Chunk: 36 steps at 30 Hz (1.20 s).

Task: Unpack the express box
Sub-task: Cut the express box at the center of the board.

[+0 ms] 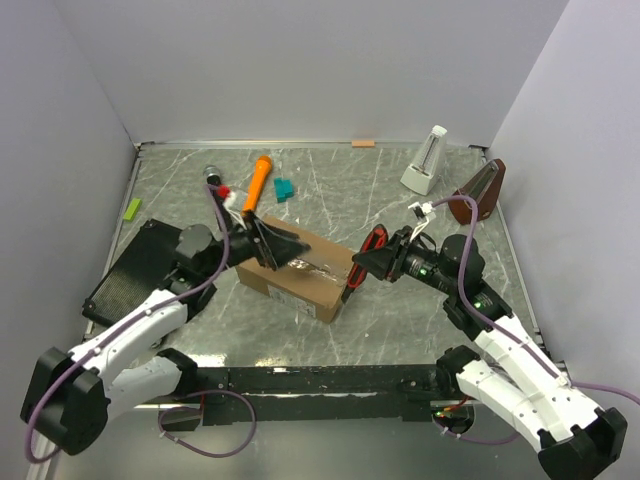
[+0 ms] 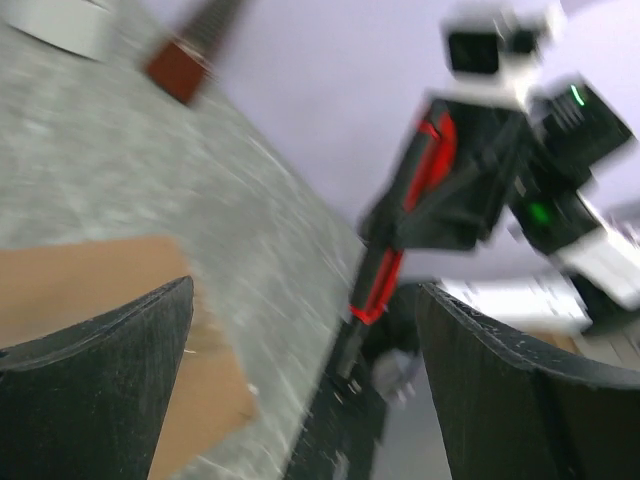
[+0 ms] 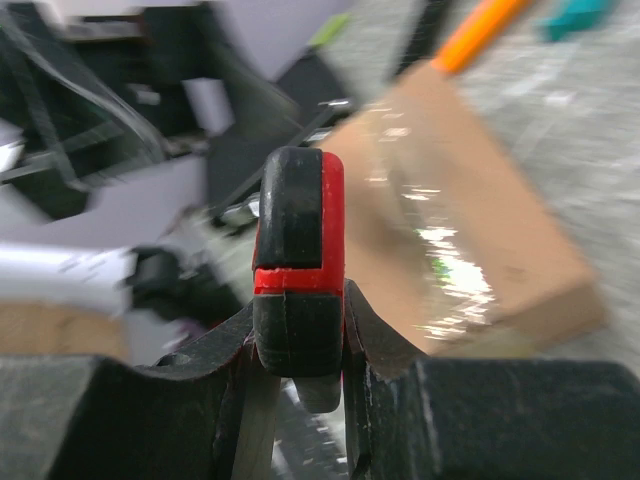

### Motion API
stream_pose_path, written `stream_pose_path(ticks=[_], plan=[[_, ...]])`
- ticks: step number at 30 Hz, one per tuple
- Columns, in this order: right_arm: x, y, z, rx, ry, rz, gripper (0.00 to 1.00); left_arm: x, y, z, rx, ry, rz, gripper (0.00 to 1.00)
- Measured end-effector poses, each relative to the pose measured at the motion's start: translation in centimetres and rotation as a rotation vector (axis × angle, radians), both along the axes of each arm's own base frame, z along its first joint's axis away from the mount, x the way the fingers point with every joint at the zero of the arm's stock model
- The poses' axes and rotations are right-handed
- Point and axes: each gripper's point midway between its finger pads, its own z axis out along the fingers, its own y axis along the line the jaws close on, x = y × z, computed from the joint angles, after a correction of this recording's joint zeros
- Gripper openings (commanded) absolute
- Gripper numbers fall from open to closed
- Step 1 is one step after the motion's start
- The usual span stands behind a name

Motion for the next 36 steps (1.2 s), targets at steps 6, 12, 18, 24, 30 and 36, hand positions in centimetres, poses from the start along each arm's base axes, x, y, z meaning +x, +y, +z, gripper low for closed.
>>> stream_pose_path(ticks=[6,12,18,24,30,36], plan=[[-2.4,2.0,2.2,0.09,-0.016,0.163,0.0,-6.4,-5.6,-0.5,0.025,-0.021,-0.32,0.97],[-4.0,4.1,1.9,0.094,0.006,0.255,0.0,-7.8,-8.1,-0.6,0.037,-0.046,-0.409,0.99],[-4.4,4.9,2.8,0.121,-0.02,0.258,0.0,-8.5,-9.1,-1.9,0.055,-0.03,-0.453,0.99],[-3.9,4.7,4.6,0.187,-0.069,0.211,0.0,-9.3,-9.2,-2.4,0.045,-0.043,-0.469,0.69],[-3.5,4.9,4.3,0.208,-0.063,0.181,0.0,-10.4,-9.3,-2.2,0.022,-0.075,-0.501,0.32],[-3.6,5.0,4.7,0.215,-0.088,0.186,0.11,-10.9,-9.3,-1.7,0.0,-0.081,-0.524,0.01]])
